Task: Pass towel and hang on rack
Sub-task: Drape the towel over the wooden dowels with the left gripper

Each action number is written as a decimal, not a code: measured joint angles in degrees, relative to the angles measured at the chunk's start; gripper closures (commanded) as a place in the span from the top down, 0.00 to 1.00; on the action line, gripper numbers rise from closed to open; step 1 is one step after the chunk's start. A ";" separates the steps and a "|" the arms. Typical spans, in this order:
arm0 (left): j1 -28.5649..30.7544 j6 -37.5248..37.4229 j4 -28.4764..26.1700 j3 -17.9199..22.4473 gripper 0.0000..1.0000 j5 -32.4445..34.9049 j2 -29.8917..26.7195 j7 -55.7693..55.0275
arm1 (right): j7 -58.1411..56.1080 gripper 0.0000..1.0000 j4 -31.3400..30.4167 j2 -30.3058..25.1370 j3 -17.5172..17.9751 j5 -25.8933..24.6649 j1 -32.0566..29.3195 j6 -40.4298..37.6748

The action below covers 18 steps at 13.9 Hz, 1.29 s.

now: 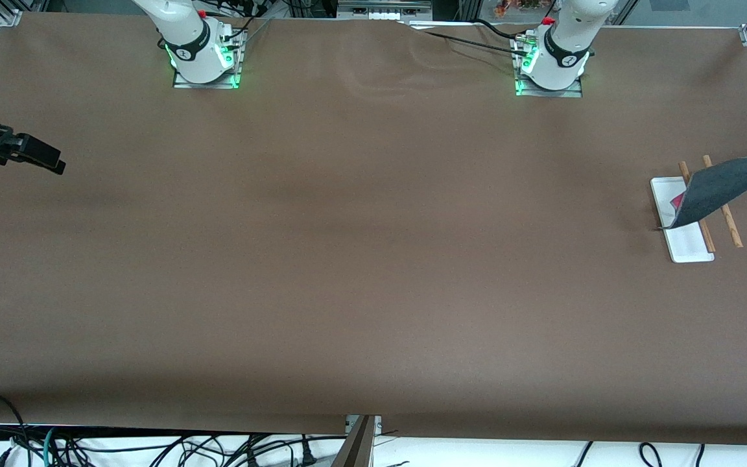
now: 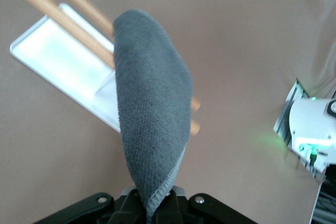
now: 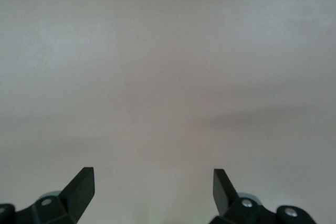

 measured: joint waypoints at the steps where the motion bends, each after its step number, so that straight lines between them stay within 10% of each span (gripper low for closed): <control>1: 0.13 0.02 0.77 0.05 0.00 0.72 0.49 0.03 | -1.30 1.00 -0.11 -0.12 -0.04 0.00 -0.02 0.00; 18: -2.08 2.39 4.79 -0.77 0.00 1.41 3.98 -6.42 | -3.20 1.00 -0.19 0.29 -0.17 0.01 0.00 0.44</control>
